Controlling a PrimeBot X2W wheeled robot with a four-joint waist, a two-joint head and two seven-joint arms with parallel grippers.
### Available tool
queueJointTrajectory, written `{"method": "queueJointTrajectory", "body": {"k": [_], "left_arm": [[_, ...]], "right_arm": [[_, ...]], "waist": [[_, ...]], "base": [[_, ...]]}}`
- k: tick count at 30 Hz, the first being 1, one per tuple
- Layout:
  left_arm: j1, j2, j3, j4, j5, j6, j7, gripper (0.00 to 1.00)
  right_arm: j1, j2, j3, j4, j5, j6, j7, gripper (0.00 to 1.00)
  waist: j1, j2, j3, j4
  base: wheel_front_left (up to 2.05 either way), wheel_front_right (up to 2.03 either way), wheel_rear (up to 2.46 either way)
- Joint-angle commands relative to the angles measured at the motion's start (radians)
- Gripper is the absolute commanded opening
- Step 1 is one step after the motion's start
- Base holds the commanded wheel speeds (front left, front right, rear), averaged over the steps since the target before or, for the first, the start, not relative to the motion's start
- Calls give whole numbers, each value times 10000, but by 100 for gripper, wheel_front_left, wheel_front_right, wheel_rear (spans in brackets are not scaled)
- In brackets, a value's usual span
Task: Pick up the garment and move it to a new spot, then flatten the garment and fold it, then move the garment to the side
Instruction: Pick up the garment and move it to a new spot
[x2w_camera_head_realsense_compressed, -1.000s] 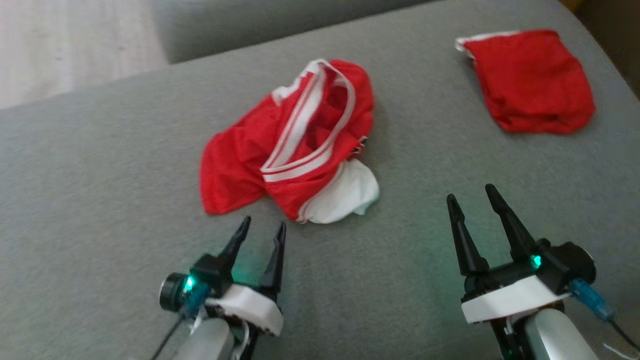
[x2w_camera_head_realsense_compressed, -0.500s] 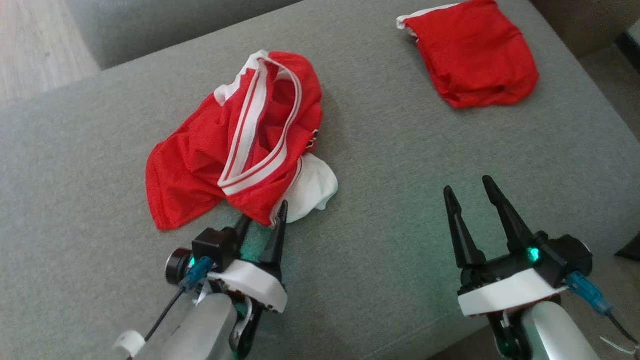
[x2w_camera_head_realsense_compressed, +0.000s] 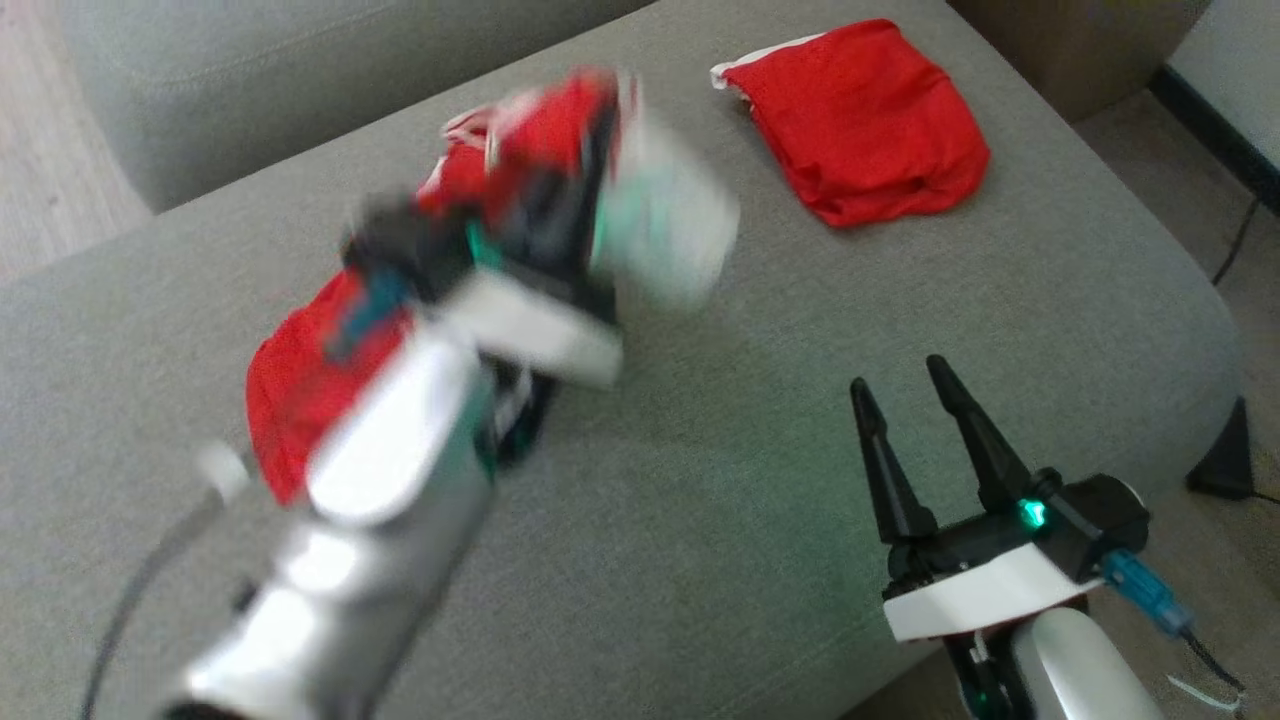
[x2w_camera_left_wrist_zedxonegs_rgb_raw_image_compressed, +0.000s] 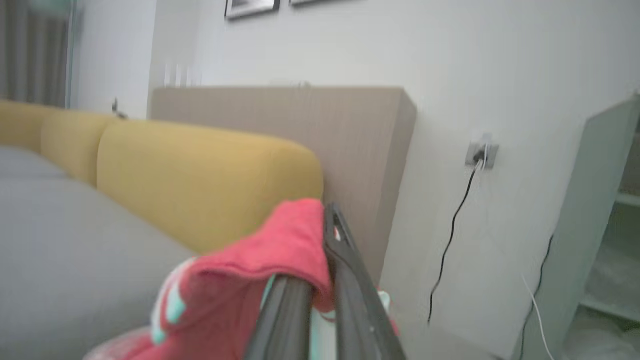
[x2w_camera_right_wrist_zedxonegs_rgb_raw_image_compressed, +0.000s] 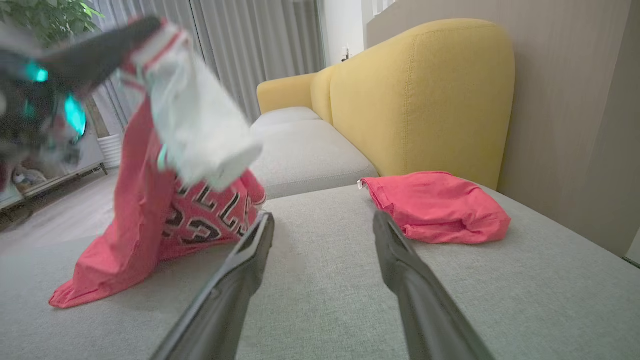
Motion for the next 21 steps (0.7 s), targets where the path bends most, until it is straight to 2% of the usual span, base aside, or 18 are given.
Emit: {"method": "queueJointTrajectory", "body": {"k": [1,3,5,12,16,21], "left_arm": [[-1341,17,555,-322,-163,-102,-73,0],[-1867,28,683,-271,-231,-119,-64,0],[-3372,143,1061,-92,-312,-147,-49,0],[-5018,354,1877,335,-663,82,202,0],[-4009,928,2311,688,-1092,348,651,0],[-802,1497,2486,708,-1689,419,828,0]], "right_arm": [[-180,88,268,-408,-21,67,-53,100],[-169,101,274,-434,-29,67,-53,100],[-113,113,235,-499,-71,67,-53,100],[39,76,70,-696,-201,67,-53,100],[157,79,-27,-746,-244,67,-53,100],[264,50,-231,-766,-277,67,-53,100]], "waist": [[0,0,-139,-97],[0,0,-202,-114],[0,0,-415,-90],[0,0,-769,425],[0,0,-838,889],[0,0,-647,1503]], "base": [[0,0,0],[0,0,0],[0,0,0],[0,0,0],[0,0,0],[0,0,0]]}}
